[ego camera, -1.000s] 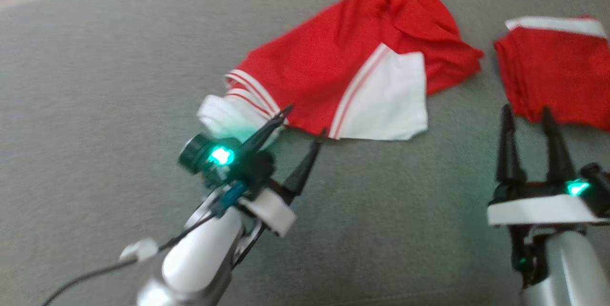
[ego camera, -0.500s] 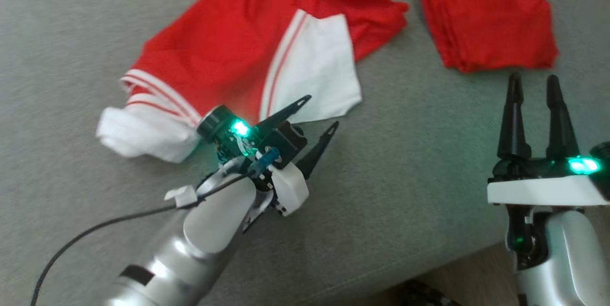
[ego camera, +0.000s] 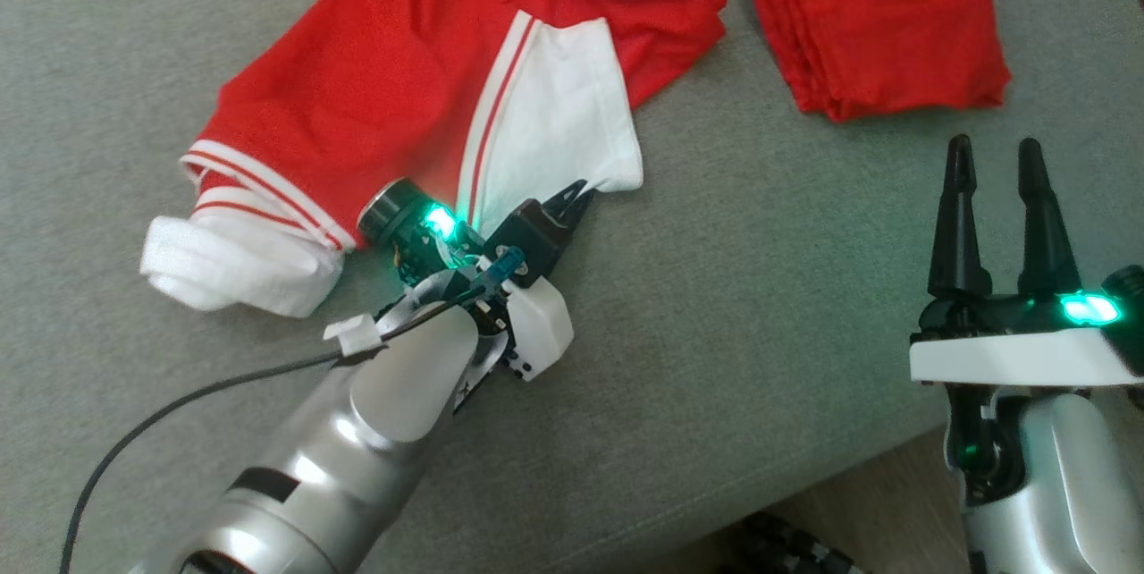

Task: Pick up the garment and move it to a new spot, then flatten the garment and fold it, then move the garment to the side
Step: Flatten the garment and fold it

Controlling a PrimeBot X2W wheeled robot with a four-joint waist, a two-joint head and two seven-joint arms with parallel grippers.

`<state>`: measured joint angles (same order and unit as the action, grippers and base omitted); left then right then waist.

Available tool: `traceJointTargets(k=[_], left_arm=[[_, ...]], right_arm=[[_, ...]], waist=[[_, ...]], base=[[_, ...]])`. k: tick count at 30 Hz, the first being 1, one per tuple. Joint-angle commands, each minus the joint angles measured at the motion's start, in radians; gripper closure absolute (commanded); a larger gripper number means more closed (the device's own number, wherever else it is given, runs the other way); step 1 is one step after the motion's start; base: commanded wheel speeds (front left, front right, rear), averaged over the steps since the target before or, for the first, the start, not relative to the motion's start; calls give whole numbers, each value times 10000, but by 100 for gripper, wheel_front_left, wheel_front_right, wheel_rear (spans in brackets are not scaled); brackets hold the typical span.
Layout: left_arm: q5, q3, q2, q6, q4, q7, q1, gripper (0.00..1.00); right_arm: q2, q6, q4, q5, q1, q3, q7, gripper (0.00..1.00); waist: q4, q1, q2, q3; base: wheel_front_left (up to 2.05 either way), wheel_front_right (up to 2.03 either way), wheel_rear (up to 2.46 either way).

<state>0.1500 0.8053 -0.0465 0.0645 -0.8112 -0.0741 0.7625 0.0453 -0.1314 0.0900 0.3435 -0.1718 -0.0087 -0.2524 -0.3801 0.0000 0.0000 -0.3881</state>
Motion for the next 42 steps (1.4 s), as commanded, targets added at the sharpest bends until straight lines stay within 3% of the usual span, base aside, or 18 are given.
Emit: traceJointTargets(k=[1,8,14,19,25,31,32,33,38,41,42], left_arm=[[35,-201,-154,-56,-33,-26,176,100],[573,-564,-84,-396,269,-1099,296,100],[1629,-1744,-216,-552,1075,-1554,798,100],[2136,-2668,-1215,-398,1459,-1108,1953,100],[2243,-3413,-2943,-121,869,-21,3902,100],[1901,-3783,-4368,-362,-358,420,5600,100],[1853,-3819,-4482,-444,-541,377,5813,70],[1819,-3863,-4539,-563,-705,289,6012,0],[1767,-4022,-4507,-1058,-1505,-417,6643,0],[1831,-4010,-4349,-960,-1770,-741,6667,0],[1804,-3849,-4145,-748,-1976,-1045,6530,0]], right_arm=[[49,7,-339,29,-47,165,-93,0],[49,7,-210,-228,22,138,-93,0],[49,7,-61,-420,98,165,-93,0],[49,7,26,-450,88,338,-93,0],[49,7,69,-213,-111,831,-93,0],[49,7,81,23,-240,1137,-93,0],[49,7,74,40,-238,1173,-93,0],[49,7,60,47,-236,1193,-93,0],[49,7,-17,-9,-273,1250,-93,0],[49,7,-43,-52,-280,1224,-93,0],[49,7,-37,-170,-277,1189,-93,0]], waist=[[95,0,0,68],[769,0,0,654],[1360,0,0,1120],[1496,0,0,1105],[990,0,0,601],[353,0,0,36],[285,0,0,-44],[249,0,0,-124],[297,0,0,-382],[439,0,0,-374],[665,0,0,-287]], base=[[0,0,0],[0,0,0],[0,0,0],[0,0,0],[0,0,0],[0,0,0],[0,0,0],[0,0,0],[0,0,0],[0,0,0],[0,0,0]])
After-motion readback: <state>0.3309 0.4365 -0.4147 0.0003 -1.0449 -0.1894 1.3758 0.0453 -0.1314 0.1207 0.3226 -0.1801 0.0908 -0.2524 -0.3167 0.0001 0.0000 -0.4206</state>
